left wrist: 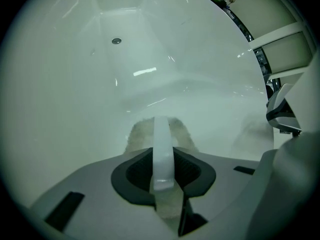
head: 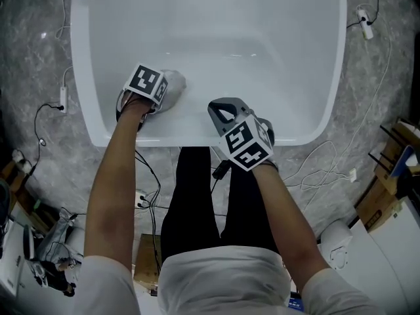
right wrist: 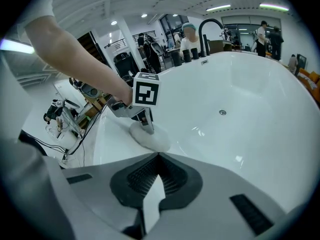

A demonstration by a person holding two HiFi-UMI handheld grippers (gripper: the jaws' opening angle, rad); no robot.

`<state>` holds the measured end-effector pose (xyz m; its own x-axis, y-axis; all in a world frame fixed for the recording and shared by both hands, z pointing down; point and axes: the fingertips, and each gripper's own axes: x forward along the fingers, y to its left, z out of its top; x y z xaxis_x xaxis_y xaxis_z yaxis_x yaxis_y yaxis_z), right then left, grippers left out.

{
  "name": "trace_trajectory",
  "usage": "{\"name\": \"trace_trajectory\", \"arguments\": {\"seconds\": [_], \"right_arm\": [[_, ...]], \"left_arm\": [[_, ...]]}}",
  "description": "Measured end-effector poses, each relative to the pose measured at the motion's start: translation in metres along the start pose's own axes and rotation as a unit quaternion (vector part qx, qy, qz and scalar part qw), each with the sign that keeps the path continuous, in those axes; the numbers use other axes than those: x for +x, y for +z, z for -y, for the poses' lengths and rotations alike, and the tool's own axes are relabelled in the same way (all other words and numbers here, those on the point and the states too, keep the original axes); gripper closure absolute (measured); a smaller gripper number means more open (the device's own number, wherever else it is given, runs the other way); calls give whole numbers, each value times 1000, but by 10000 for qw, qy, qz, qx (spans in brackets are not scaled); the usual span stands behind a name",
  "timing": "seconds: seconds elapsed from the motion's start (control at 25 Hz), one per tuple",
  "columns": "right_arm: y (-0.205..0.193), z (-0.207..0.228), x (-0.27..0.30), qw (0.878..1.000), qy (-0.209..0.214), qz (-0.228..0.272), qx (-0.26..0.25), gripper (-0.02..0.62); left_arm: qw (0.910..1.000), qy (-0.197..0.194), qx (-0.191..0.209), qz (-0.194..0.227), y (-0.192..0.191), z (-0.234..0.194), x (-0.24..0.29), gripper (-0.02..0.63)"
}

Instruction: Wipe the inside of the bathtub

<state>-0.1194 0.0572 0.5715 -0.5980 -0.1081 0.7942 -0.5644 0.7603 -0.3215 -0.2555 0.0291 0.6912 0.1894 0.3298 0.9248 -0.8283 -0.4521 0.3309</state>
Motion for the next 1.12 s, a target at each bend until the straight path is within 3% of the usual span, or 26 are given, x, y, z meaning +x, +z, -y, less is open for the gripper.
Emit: {"name": "trace_trajectory", "arguments": {"seconds": [0.4,1.12], "right_arm": [[18,-7,17,10000,16,-28,26,586],[16,18,46,9998,-131,-58,121,586]], "left_arm": [[9993,97,16,-365,-15,-38,0,508],[9982,239,17,-558,10,-68,47,508]]}}
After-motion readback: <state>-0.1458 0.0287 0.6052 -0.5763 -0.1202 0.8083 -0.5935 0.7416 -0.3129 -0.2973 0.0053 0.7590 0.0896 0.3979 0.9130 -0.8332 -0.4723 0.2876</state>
